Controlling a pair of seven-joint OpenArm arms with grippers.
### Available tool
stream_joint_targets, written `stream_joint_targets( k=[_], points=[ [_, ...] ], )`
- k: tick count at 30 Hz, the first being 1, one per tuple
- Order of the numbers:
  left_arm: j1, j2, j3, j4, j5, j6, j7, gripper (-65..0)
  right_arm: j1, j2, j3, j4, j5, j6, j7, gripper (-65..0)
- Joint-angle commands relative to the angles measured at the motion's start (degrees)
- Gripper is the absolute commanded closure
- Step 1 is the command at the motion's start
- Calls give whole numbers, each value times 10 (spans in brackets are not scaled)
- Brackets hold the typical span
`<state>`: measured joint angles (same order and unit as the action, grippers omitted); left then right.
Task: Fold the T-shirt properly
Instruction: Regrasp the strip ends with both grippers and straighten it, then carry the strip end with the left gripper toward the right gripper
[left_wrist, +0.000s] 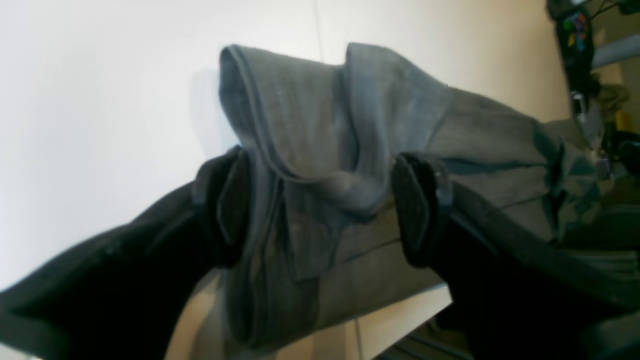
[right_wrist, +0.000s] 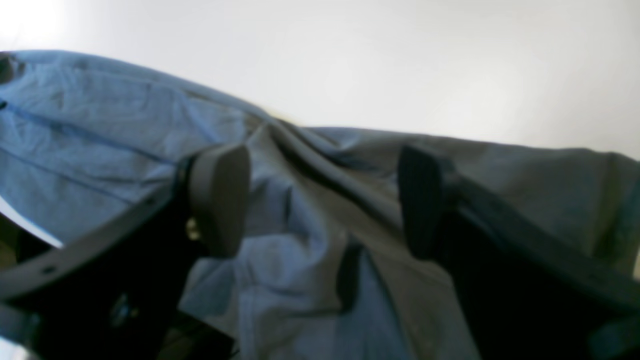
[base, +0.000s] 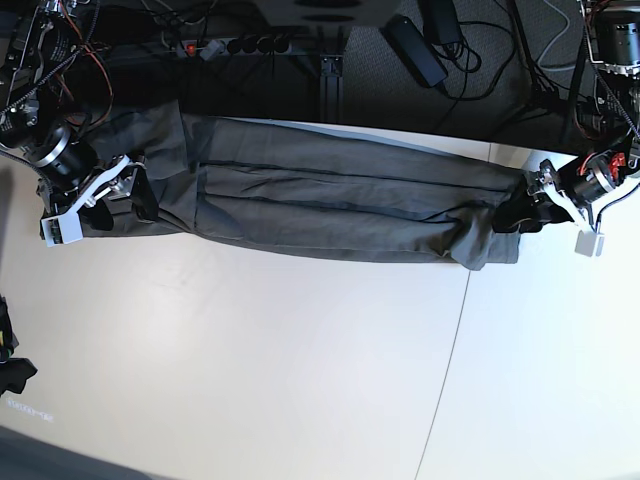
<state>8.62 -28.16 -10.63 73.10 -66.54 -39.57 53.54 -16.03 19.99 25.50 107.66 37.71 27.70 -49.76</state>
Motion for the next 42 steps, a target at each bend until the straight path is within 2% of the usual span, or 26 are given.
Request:
stream_joint_targets(
  k=[1, 14, 15, 16, 18, 19, 20, 21, 22, 26, 33, 39, 42],
  points=[
    [9, 0, 2, -1, 28, -4, 41, -471, 3, 8, 5, 9, 9, 41, 11, -445],
    [14, 29, 38, -1, 56, -4, 17, -463, 3, 8, 5, 9, 9, 40, 10, -445],
    [14, 29, 38, -1, 58, -4, 14, -421, 3, 8, 5, 9, 9, 40, 9, -445],
    [14, 29, 38, -1, 61, -4, 8, -336, 3, 8, 5, 9, 9, 41, 6, -445],
    [13, 29, 38, -1, 70, -4, -15, -114, 3, 8, 5, 9, 9, 41, 4, -445],
    [12, 30, 38, -1, 80, -4, -31, -31, 3, 8, 5, 9, 9, 40, 4, -445],
    [10, 30, 38, -1, 89, -4, -49, 0, 3, 8, 5, 9, 9, 40, 5, -444],
    [7, 30, 38, -1, 96, -4, -65, 0, 3, 8, 5, 9, 9, 40, 4, -423],
    [1, 29, 38, -1, 104, -4, -76, 0, 3, 8, 5, 9, 9, 40, 5, -368],
    [-47, 29, 38, -1, 144, -4, -77, 0, 3, 8, 5, 9, 5, 40, 4, 0],
    [-170, 28, 39, -17, 220, -4, -77, 0, 3, 8, 5, 9, -2, 40, 5, 0],
    [-298, 26, 40, -155, 256, -4, -88, 0, 3, 8, 7, 9, -2, 40, 4, 0],
    [-343, 24, 40, -177, 254, -4, -68, 0, 3, 8, 7, 9, -2, 40, 5, 0]
  ],
)
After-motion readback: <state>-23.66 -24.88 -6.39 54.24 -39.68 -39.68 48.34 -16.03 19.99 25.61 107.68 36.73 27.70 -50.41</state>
